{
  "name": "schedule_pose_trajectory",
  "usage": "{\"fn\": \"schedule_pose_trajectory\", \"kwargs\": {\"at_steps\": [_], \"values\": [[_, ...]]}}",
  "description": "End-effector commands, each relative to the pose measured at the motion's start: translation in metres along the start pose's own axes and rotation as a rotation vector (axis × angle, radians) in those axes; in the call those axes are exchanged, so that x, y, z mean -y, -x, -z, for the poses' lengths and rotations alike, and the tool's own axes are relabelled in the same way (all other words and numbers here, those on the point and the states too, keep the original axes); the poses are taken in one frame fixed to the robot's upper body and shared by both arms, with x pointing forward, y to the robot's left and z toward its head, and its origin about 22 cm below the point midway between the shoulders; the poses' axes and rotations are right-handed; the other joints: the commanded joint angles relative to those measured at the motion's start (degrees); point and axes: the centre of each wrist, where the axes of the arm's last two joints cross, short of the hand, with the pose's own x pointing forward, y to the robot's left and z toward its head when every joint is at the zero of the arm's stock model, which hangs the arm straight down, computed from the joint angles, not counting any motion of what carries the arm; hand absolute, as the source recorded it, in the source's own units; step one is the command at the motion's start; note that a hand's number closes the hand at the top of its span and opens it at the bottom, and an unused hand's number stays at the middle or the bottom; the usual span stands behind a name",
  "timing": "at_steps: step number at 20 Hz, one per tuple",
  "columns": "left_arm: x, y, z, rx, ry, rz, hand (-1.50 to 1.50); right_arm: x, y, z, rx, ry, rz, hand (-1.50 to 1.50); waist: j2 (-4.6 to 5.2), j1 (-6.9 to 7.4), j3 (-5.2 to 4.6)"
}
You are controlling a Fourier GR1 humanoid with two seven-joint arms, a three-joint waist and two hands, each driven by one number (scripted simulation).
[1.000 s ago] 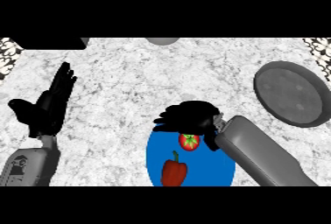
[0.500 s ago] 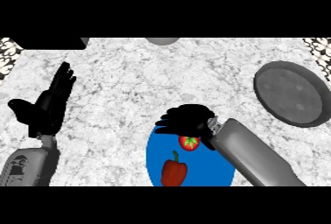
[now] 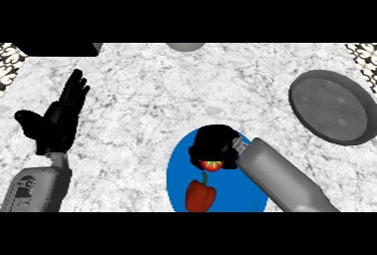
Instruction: Pick the tomato from the plate and place it in the pan
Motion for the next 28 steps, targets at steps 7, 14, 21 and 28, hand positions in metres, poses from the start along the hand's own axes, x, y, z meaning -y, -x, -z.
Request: {"fn": "schedule_pose_trajectory", "kwargs": {"at_steps": [7,14,21,28], "values": [[-0.01,-0.002,-0.001,-0.007,-0.021,0.019,0.0,-0.028,0.004,-0.011,-0.227,0.046,0.199,1.5,-0.34,-1.72,0.0],[-0.031,0.02,-0.018,-0.041,-0.092,0.019,0.0,-0.064,0.004,-0.033,-0.816,0.309,0.593,1.5,-1.61,-5.93,-0.12],[-0.026,0.005,-0.013,-0.034,-0.059,0.009,0.0,0.01,-0.047,-0.079,-1.031,0.826,0.445,1.5,-1.37,-3.48,-0.02],[-0.018,0.008,-0.01,-0.013,-0.02,0.013,0.0,0.029,-0.098,-0.137,-1.208,1.058,0.436,1.5,-0.28,-1.7,-0.03]]}}
